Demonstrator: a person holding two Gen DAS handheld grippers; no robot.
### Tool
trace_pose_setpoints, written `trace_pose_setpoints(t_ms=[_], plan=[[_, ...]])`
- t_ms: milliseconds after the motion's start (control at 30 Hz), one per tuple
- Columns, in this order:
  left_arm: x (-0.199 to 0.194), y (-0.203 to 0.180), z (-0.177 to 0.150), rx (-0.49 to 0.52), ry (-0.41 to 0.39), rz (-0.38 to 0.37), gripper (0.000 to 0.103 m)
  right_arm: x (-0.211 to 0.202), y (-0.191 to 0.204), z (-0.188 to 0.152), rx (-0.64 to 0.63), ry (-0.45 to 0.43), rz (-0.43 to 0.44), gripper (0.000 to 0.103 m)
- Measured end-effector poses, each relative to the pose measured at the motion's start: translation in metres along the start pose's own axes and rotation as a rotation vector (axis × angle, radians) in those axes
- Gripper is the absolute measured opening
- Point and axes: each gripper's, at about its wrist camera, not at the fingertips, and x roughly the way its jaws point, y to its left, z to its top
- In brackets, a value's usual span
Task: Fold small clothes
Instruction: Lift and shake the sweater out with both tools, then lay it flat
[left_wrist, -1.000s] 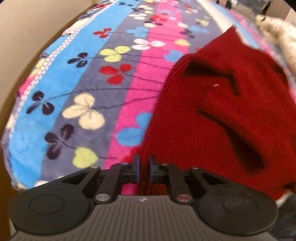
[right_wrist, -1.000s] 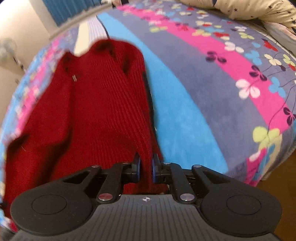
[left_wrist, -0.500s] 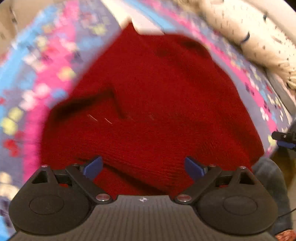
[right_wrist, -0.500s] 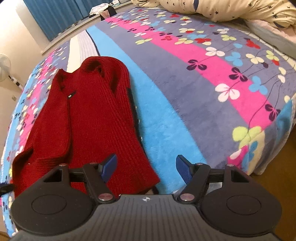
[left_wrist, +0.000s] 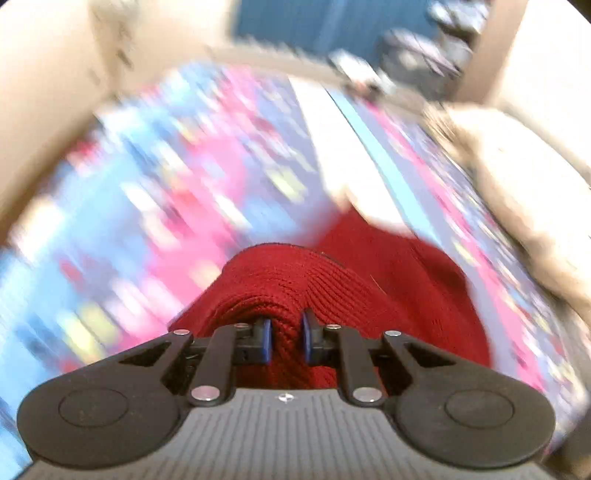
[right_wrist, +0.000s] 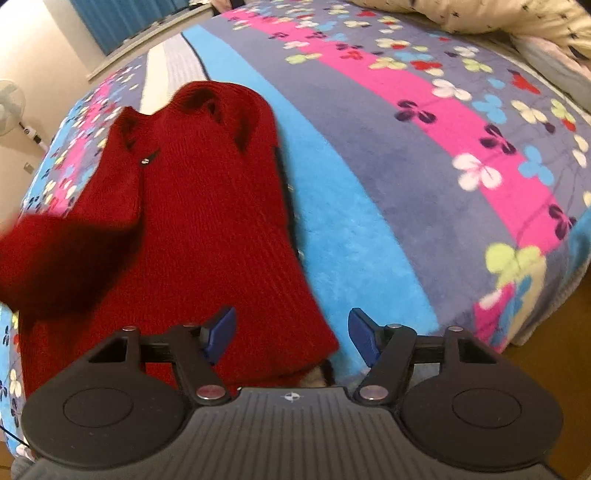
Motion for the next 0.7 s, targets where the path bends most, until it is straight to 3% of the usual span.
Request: trace_pose_setpoints(t_ms=[67,167,233,267,300,367,400,467,600,700], plan=[[0.0,0.05,0.038,-0.01,-0.087,0.16,0.018,0.0,0.013,0.005,-0.027,-0.012,0.003,0.068],[0.013,0.137,0.076,-0.065,-0.125,0.365,0.019,0.001,0.029,0.013,-0.064,-0.014,-0.003,0.068],[0.028,0.193,0.089,-0.112,-0.135,0.524,0.029,0.005,0.037,0.019,-0.076,-0.009,-0.021,0.068],[0.032,0.216,0.091,-0.178,-0.117,0.555,0.044,0.009,0.04,0.021,-0.079,-0.002,-0.03,0.068],[0.038,0.24,0.09,-0.273,-0.074,0.556,0.057,0.012,0.041,0.023,-0.078,0.004,-0.036,0.068],[0.043,0.264,0.082,-0.385,-0.044,0.545,0.065,0.019,0.04,0.029,-0.061,0.018,-0.042,0.068],[0.046,0.269,0.075,-0.398,-0.039,0.54,0.076,0.022,0.038,0.033,-0.043,0.022,-0.047,0.068],[0.049,0.263,0.054,-0.381,-0.018,0.519,0.087,0.027,0.027,0.041,0.008,0.003,-0.059,0.069],[0.045,0.228,-0.001,-0.287,0.077,0.415,0.087,0.042,-0.008,0.063,0.102,-0.03,-0.072,0.069],[0.033,0.186,-0.051,-0.273,0.148,0.309,0.087,0.066,-0.032,0.077,0.163,-0.028,-0.051,0.068]])
